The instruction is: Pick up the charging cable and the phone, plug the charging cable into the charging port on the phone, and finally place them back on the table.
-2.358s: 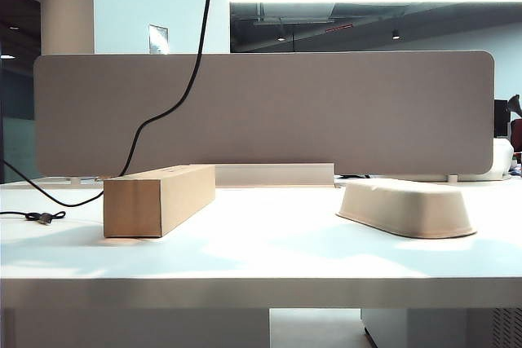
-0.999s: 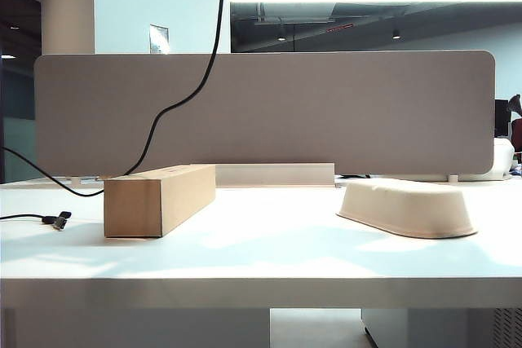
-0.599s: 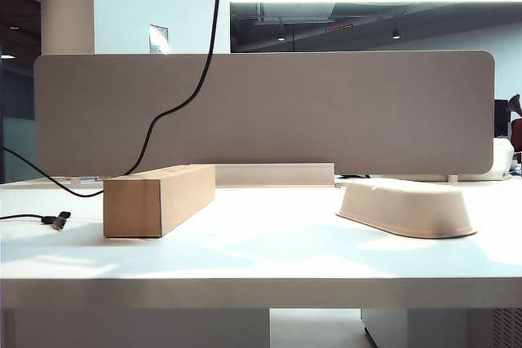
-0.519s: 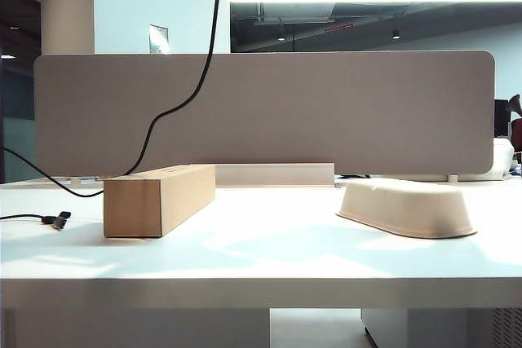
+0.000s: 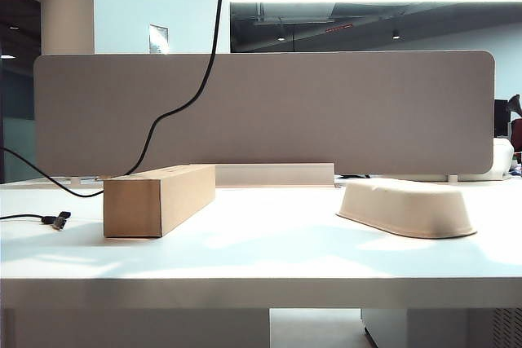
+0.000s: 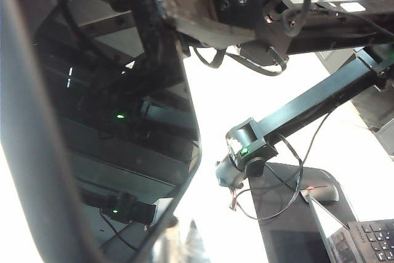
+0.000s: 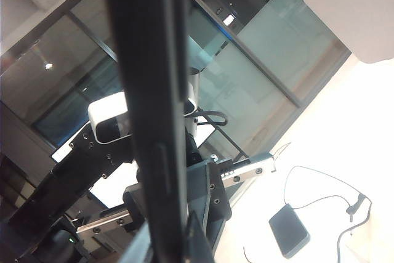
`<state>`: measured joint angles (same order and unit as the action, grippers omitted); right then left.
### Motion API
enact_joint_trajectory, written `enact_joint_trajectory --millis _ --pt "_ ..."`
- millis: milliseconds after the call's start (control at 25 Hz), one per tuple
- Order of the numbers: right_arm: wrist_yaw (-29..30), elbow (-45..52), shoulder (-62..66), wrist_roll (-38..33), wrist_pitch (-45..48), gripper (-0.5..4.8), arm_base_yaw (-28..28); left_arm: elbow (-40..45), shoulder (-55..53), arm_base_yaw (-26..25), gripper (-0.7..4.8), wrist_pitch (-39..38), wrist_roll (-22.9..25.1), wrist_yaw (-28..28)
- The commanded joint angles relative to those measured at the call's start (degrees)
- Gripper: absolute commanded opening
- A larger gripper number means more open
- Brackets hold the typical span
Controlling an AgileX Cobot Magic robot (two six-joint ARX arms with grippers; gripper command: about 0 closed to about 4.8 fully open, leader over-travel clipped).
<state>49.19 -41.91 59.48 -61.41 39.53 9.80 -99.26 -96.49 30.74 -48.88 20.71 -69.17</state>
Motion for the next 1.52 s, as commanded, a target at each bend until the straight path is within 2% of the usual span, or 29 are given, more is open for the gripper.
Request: enact_joint_trajectory --millis 40,200,320,440,599,759,799,839,879,999,1079,1119,1199,1239,1359,1518 --pt "0.83 -0.44 -0.37 0.39 2.25 -0.04 0.11 -0.28 0.22 -0.13 -0.06 1.09 -0.35 0.5" --pt "1.18 -0.44 -0.37 0.42 2.25 -0.04 0.11 -0.28 0.22 -0.13 -0.06 3.1 -2.23 0.61" --pt "1.6 -0.44 -0.37 1.62 2.03 -0.04 0.11 -0.28 0.22 -0.13 -0.06 8.22 -7.54 0.59" --pt "2.34 -0.44 -0.37 2.19 0.07 -0.04 0.13 -0.28 0.2 -0.11 -0.06 10.58 -10.43 0.59" --pt "4.98 -0.44 -0.37 4.33 -3.13 -0.04 0.2 -0.26 0.2 -0.07 -0.06 12.33 -11.82 0.63" --pt "4.26 -0.44 -0.37 4.68 -3.15 -0.04 0.68 -0.26 0.11 -0.04 0.0 12.72 -12.0 1.95" --pt "3.91 -0.44 -0.37 4.68 -3.13 -0.04 0.68 -0.26 0.11 -0.07 0.33 12.68 -12.09 3.32" --pt "3.3 -0.44 -0.37 4.68 -2.86 -0.04 0.68 -0.26 0.11 -0.15 1.18 12.46 -12.61 4.76" --pt "3.21 -0.44 -0.37 4.68 -2.84 -0.04 0.68 -0.26 0.11 -0.15 1.4 11.96 -12.59 5.38" --pt "2.64 -0.44 -0.37 4.68 -2.8 -0.04 0.68 -0.2 0.0 -0.11 1.57 11.65 -12.57 5.55" --pt "0.96 -0.44 -0.37 4.68 -2.47 -0.04 0.68 -0.2 -0.04 -0.13 2.32 10.47 -12.57 5.55" --pt "0.33 -0.44 -0.37 4.68 -1.95 -0.04 0.68 -0.2 -0.04 -0.44 2.98 9.03 -12.57 5.53" --pt "-0.85 -0.44 -0.35 4.92 -1.99 -0.04 0.68 -0.22 -0.04 -1.33 3.56 5.9 -12.48 5.55" --pt "-1.49 -0.44 -0.35 5.18 -1.97 -0.04 0.68 -0.22 -0.04 -1.36 3.56 4.76 -11.93 5.55" --pt "-4.11 -0.46 0.0 6.4 -1.99 -0.04 0.68 -0.31 0.04 -2.29 4.07 0.63 -10.23 5.49" --pt "-5.55 -0.46 2.47 7.63 -2.29 -0.04 0.57 -0.33 0.57 -3.21 4.07 -2.27 -10.01 5.42"
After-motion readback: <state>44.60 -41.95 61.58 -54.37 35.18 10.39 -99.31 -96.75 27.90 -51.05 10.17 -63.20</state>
